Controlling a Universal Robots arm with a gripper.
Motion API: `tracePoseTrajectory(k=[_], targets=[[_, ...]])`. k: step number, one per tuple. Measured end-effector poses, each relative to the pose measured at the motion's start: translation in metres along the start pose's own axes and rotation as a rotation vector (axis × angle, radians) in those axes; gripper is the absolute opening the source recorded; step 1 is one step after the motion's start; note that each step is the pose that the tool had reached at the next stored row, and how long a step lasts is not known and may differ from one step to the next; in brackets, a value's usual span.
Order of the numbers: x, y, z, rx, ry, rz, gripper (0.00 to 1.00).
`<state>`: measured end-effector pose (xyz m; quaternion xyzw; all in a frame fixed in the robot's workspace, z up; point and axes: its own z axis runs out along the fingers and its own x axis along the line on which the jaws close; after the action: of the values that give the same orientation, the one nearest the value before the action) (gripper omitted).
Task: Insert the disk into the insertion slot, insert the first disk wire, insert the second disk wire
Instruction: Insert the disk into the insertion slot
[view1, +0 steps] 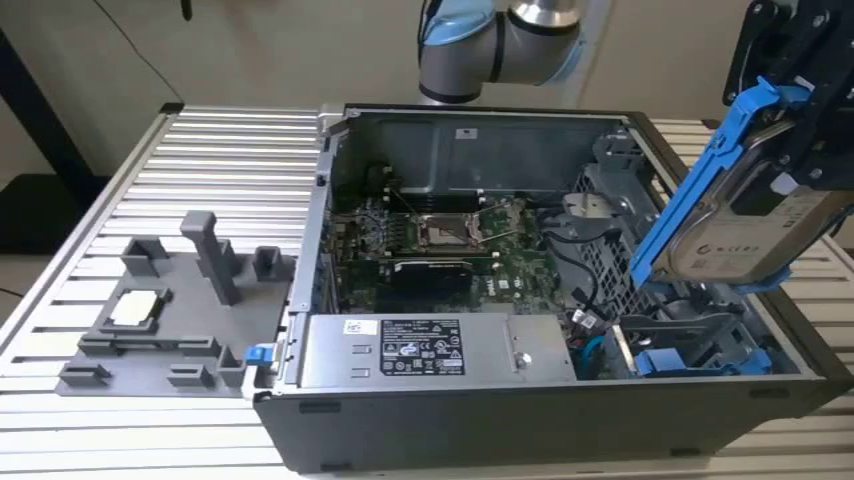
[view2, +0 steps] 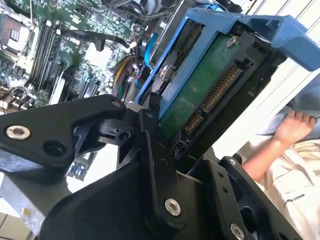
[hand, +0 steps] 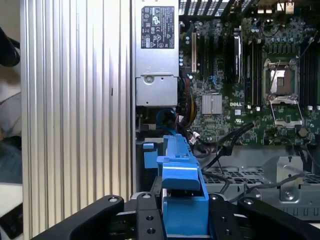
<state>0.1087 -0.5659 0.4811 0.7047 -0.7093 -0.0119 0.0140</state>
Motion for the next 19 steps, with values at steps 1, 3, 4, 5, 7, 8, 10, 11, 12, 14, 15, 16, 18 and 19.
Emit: tracePoseTrajectory(k=[1,3,4,5,7,8,10,11,12,14,15,16,18,19], targets=[[0.0,-0.0001,0.0013,0.0015,0.0002,-0.004,0.33],[0.0,-0.0003,0.0037,0.0047,0.0004,-0.013,0.33],[0.0,-0.0005,0.005,0.006,0.0006,-0.017,0.33],[-0.0001,-0.0008,0.0062,0.0067,0.0008,-0.02,0.33],[0.0001,-0.0024,0.0091,0.007,0.001,-0.026,0.33],[0.0002,-0.0035,0.0108,0.007,0.001,-0.03,0.33],[0.0003,-0.0056,0.014,0.007,0.0015,-0.036,0.33],[0.0004,-0.0067,0.0155,0.007,0.0014,-0.039,0.33],[0.0007,-0.0075,0.0169,0.007,0.0015,-0.042,0.33],[0.0019,-0.0085,0.0199,0.007,0.0014,-0.044,0.33],[0.0031,-0.0089,0.0216,0.007,0.0016,-0.045,0.33],[0.0044,-0.0091,0.0232,0.007,0.0017,-0.046,0.33],[0.0069,-0.0098,0.0266,0.007,0.0018,-0.046,0.33],[0.0077,-0.0104,0.0285,0.0071,0.0014,-0.047,0.33]])
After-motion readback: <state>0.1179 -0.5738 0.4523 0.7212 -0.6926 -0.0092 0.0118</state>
